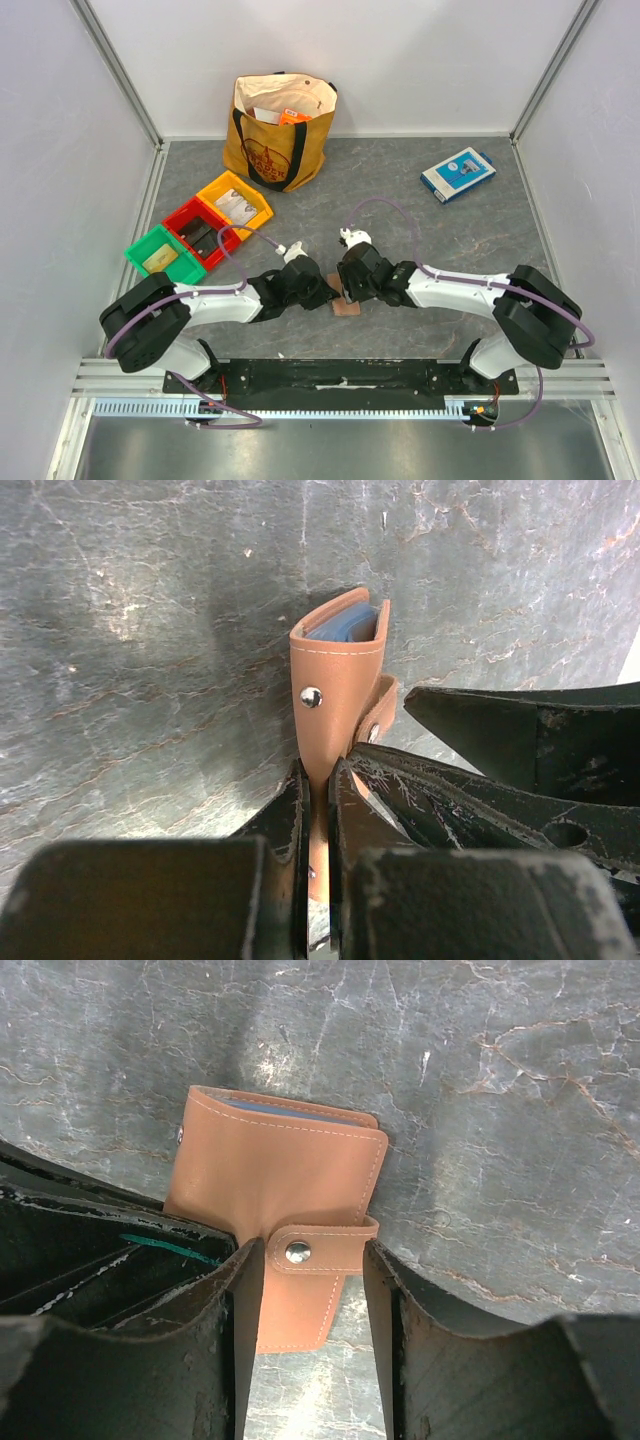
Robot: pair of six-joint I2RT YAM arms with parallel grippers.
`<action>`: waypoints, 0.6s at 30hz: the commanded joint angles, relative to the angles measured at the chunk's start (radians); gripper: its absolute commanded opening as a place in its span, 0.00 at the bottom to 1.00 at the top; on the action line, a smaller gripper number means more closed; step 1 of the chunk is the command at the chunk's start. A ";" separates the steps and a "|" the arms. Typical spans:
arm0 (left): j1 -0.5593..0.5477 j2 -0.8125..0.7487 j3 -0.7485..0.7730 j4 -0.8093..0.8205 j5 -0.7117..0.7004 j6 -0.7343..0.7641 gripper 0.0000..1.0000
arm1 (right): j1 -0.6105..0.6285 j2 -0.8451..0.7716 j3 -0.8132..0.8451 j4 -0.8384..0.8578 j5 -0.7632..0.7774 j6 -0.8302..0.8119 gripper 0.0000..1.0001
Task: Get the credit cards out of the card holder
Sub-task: Open the card holder at the center of the board.
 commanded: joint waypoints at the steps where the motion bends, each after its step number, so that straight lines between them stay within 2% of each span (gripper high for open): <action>1: -0.002 0.016 -0.007 -0.100 -0.058 0.002 0.02 | 0.010 0.049 0.005 -0.002 0.069 -0.006 0.50; 9: -0.002 0.007 -0.006 -0.112 -0.066 0.009 0.02 | 0.036 0.104 0.043 -0.120 0.223 0.000 0.35; 14: -0.002 -0.016 -0.006 -0.132 -0.089 0.014 0.02 | 0.063 0.141 0.080 -0.207 0.351 0.038 0.12; 18: -0.001 -0.053 -0.024 -0.178 -0.115 0.006 0.02 | 0.071 0.145 0.103 -0.253 0.422 0.051 0.00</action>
